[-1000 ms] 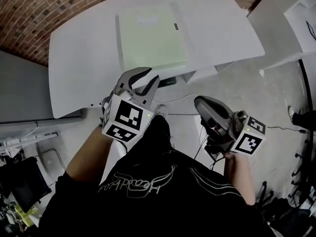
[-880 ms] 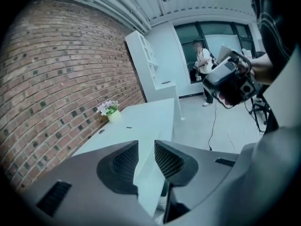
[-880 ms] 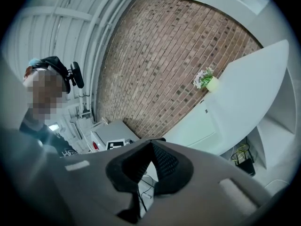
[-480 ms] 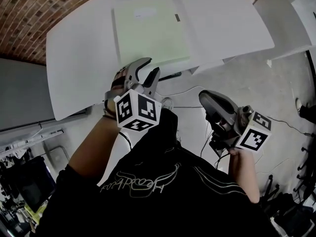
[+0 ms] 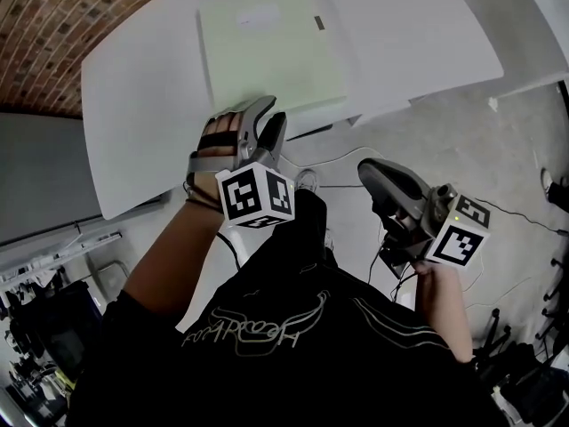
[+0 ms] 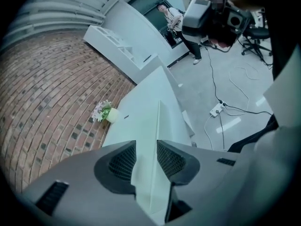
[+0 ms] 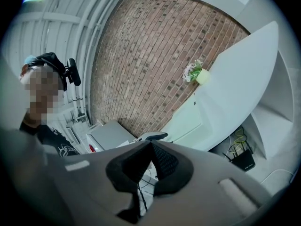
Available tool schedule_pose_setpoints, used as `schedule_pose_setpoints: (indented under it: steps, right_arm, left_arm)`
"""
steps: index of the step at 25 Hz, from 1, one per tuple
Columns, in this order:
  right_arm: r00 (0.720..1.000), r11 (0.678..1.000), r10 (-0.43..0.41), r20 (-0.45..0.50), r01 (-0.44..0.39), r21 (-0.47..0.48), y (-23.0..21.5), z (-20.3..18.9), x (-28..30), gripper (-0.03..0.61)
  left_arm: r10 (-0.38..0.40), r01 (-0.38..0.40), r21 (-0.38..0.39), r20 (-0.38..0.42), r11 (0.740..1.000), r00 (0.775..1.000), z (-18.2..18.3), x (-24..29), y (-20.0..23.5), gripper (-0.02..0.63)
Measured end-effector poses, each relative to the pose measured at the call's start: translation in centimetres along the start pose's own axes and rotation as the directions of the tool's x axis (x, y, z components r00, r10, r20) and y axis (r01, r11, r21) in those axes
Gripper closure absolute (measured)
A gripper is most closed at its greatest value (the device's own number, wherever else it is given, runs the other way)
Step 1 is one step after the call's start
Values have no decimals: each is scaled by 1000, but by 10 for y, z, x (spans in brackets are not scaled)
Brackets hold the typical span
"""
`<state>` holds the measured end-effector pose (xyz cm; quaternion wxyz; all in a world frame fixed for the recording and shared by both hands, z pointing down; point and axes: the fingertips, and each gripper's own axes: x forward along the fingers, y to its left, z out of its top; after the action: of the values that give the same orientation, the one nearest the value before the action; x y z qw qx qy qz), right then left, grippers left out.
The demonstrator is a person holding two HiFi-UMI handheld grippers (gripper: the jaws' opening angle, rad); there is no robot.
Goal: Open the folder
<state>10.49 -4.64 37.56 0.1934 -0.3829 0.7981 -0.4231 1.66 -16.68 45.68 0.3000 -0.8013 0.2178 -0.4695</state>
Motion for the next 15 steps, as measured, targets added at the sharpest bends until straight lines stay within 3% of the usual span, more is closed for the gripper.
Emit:
schedule_pose_setpoints:
  steps: [9,15]
  right_arm:
    - [1000,1000,-4,-19,4,13,-9,-7,5,578]
    - [999,1000,-8,-36,9,23,-16,-11,13,578]
  left_arm:
    - [6,-6,23,-13,1000,1000,-5,6,0,499]
    - [28,-27,85,-4,996,1000,-5,8,1,499]
